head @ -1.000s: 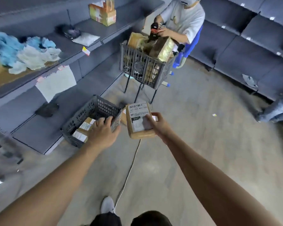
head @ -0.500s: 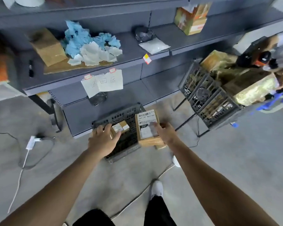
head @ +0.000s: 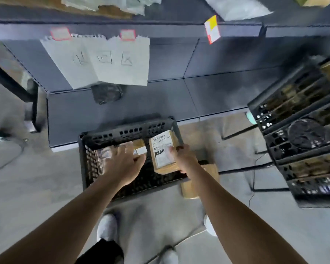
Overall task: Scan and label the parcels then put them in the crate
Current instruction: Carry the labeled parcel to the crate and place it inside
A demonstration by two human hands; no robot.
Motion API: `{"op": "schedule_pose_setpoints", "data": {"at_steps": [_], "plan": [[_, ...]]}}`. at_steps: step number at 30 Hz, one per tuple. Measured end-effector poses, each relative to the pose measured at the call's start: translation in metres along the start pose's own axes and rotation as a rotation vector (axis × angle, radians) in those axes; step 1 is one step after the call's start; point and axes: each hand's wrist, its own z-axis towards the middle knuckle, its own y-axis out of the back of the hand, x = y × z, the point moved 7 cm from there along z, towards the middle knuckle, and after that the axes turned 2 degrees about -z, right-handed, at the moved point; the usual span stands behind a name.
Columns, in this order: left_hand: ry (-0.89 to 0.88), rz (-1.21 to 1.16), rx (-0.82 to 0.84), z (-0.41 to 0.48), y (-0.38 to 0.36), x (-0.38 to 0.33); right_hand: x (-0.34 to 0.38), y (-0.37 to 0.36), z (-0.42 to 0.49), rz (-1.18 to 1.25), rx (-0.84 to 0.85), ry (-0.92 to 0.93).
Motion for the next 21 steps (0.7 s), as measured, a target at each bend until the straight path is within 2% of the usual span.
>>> {"op": "schedule_pose_setpoints", "data": {"at_steps": [4, 9, 16, 21], "plan": [[-0.026, 0.061, 0.036, 0.082, -0.091, 0.030, -0.039, -0.065, 0.115, -0.073, -0.018, 0.010], [-0.020, 0.110, 0.032, 0.166, -0.168, 0.056, -0.070, -0.120, 0.222, -0.110, -0.040, 0.026], [-0.060, 0.097, 0.027, 0.238, -0.226, 0.071, -0.085, -0.163, 0.302, -0.070, -0.085, 0.024], [-0.079, 0.087, 0.026, 0.258, -0.241, 0.078, -0.088, -0.170, 0.315, -0.115, -0.111, -0.012]]}}
